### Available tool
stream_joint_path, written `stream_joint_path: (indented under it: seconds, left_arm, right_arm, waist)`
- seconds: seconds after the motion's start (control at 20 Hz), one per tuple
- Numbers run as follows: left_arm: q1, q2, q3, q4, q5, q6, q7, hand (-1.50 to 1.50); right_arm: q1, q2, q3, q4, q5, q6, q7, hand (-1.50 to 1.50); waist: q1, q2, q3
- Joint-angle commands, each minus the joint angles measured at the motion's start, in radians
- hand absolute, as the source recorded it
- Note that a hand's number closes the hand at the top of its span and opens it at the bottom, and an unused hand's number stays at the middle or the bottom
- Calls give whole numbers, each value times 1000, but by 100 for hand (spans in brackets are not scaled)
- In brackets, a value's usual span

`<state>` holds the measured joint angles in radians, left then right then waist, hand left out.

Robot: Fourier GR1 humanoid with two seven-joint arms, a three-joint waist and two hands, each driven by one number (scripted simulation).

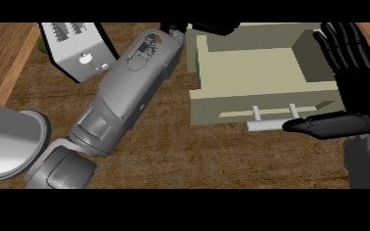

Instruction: Pick up the cup, place it into the drawer and close the drawer

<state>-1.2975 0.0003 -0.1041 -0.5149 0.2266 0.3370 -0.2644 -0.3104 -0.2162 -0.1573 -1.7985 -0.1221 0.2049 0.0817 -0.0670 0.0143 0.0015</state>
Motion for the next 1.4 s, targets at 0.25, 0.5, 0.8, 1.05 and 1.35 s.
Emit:
stream_joint_path:
  seconds: [0.25, 0.5, 0.8, 1.05, 1.35]
  left_arm:
    - [-23, 0, -169, 204, 58, -44, 40, 150]
    - [8, 0, -247, 217, 81, -76, 51, 150]
    - [10, 0, -239, 163, 180, -50, 25, -150]
    - [40, 0, -197, 130, 269, -99, -89, -150]
    - [34, 0, -170, 91, 366, -52, -195, -150]
  right_arm:
    - [-15, 26, 42, 34, 3, 24, -44, -150]
    - [-79, 26, 48, 46, 16, 6, -28, -150]
    - [-109, 21, 83, 60, -33, 75, -19, -150]
    - [-107, 41, 160, 37, -155, 207, -6, 150]
    - [-82, -37, 278, 28, -205, 378, 94, 150]
  waist:
    - [-74, 22, 2]
    - [-100, 30, 1]
    - [-133, 36, 0]
    - [-154, 46, -1]
    - [-114, 21, -2]
